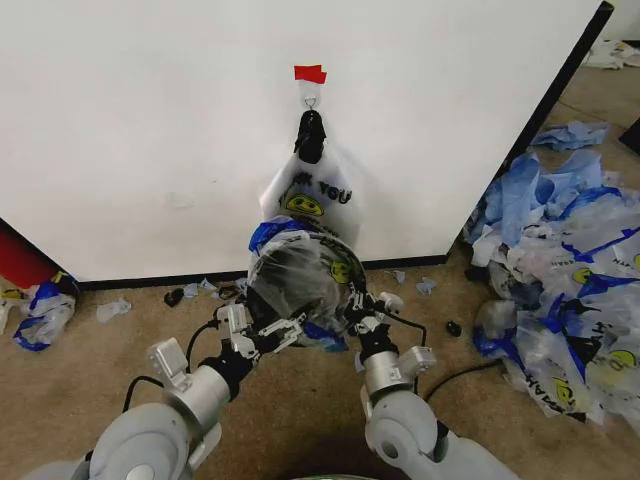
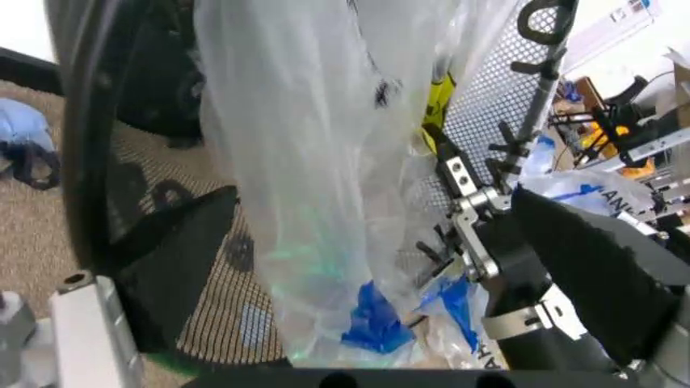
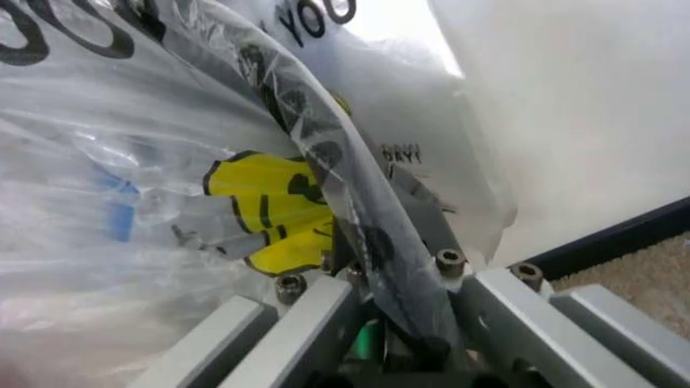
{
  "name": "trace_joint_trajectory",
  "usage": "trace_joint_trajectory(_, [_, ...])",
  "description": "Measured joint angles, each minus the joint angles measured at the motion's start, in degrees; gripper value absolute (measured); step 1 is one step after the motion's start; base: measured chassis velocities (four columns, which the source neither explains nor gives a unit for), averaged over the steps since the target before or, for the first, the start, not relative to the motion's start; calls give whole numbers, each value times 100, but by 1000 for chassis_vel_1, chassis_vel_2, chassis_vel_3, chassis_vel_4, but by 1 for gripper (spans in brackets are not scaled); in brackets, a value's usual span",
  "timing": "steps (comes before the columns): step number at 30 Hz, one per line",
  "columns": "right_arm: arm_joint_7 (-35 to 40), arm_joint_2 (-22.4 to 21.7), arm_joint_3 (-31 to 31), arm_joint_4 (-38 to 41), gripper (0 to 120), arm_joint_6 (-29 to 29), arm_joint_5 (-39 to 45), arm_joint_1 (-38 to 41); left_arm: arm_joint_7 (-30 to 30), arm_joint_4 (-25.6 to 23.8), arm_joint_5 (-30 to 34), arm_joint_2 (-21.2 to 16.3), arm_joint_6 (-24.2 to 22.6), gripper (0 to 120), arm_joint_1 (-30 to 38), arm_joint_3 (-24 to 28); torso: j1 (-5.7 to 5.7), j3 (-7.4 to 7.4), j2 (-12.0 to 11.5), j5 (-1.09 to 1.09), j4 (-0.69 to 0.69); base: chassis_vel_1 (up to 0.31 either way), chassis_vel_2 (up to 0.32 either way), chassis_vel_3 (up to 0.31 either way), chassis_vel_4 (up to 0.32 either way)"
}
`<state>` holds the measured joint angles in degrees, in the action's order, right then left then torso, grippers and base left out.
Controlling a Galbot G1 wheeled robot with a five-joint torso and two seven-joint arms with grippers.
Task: Pick up the garbage bag from the wall and place it over the trash bin.
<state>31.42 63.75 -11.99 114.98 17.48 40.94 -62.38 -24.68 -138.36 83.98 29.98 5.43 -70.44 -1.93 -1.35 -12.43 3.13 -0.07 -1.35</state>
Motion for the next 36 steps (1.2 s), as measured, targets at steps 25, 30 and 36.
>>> trace_joint_trajectory(25, [-50, 62, -26, -133, 0, 8, -218, -38, -116, -241, 63, -73, -111, 20, -160, -67, 0, 0, 0, 0, -1, 0, 0, 0, 0])
trace_joint_trajectory(30, [-53, 70, -39, -138, 0, 9, -220, -19, -115, -243, 53, -80, -113, 5, -177, -72, 0, 0, 0, 0, 0, 0, 0, 0, 0])
trace_joint_trajectory(36, [-62, 52, -19, -169, 0, 10, -196, 0, -146, -232, 46, -59, -113, 0, -179, -68, 0, 0, 0, 0, -1, 0, 0, 0, 0])
